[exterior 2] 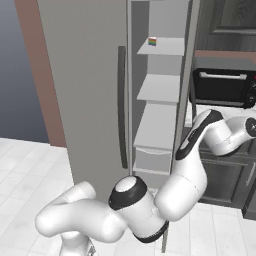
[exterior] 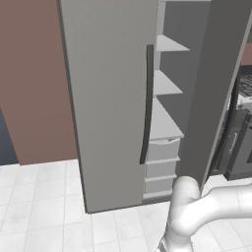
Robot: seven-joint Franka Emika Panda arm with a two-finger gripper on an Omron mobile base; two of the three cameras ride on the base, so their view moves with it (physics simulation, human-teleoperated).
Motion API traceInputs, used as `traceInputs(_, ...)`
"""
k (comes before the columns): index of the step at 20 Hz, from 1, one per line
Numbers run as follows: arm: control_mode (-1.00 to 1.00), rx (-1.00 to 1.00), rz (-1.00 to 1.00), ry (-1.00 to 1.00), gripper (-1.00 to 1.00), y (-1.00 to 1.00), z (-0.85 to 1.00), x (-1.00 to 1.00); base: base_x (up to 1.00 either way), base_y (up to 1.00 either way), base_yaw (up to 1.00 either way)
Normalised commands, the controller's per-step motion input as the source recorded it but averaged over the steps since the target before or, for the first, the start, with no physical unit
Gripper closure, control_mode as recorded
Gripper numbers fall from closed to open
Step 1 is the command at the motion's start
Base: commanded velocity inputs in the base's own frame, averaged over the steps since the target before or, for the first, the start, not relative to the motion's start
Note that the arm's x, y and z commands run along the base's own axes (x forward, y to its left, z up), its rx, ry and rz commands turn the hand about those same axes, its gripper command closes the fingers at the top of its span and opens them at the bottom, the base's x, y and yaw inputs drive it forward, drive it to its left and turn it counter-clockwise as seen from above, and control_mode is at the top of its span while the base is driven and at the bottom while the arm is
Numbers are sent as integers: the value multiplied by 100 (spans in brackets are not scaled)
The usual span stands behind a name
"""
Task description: Pick up the frozen steak from the freezer, place it on any shelf in the fridge, and close the fridge and freezer doors when done.
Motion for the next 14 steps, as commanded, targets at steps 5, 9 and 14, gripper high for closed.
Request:
traceInputs(5,-100,2,2,0,-100,39,0,29,0,0,0)
traceInputs(9,-100,3,8,0,-100,56,0,34,0,0,0)
traceInputs(14,-100,4,13,0,-100,66,0,33,0,0,0)
